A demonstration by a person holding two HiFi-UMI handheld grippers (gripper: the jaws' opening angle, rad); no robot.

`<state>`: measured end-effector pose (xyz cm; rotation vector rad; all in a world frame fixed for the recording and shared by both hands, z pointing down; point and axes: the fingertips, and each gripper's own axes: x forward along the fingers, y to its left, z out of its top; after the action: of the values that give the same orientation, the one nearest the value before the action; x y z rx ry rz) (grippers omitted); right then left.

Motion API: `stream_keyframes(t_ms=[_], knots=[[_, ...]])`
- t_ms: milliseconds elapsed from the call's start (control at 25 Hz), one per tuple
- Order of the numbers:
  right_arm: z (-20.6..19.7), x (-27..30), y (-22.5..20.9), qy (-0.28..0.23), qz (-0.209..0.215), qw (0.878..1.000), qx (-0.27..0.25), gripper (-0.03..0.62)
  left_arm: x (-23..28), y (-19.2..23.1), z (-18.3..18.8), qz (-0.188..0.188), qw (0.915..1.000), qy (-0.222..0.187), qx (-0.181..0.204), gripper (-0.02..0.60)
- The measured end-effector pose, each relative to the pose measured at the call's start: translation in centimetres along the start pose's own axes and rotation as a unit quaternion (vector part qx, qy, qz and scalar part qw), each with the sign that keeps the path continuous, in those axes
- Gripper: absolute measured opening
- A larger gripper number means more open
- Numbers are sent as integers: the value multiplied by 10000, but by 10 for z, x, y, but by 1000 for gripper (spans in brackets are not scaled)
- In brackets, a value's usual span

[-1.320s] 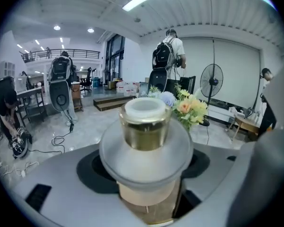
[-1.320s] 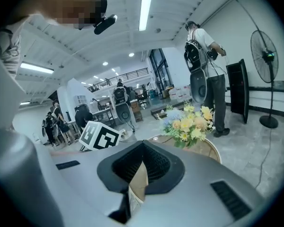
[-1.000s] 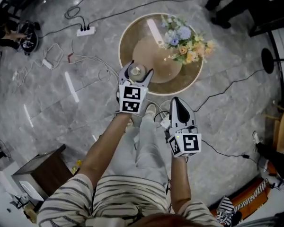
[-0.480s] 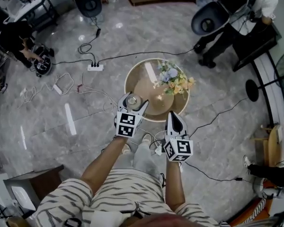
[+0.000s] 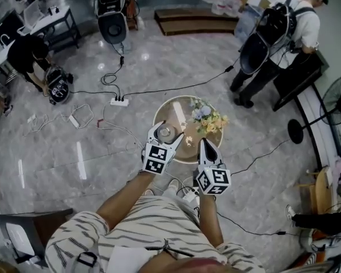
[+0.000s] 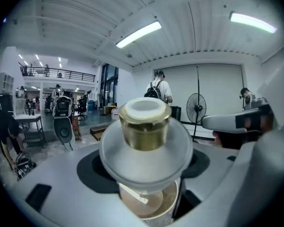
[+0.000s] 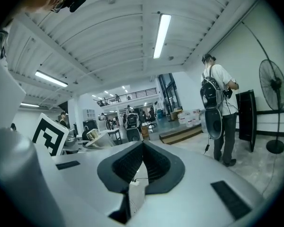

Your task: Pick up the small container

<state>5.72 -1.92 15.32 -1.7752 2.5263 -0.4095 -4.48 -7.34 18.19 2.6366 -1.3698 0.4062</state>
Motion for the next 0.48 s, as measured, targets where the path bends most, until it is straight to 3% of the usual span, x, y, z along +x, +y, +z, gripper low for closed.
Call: stream_keyframes(t_ms=[480], knots=[[21, -4, 1, -142, 99, 9996, -239, 6, -17, -9, 19, -19, 9997, -224, -31, 330]])
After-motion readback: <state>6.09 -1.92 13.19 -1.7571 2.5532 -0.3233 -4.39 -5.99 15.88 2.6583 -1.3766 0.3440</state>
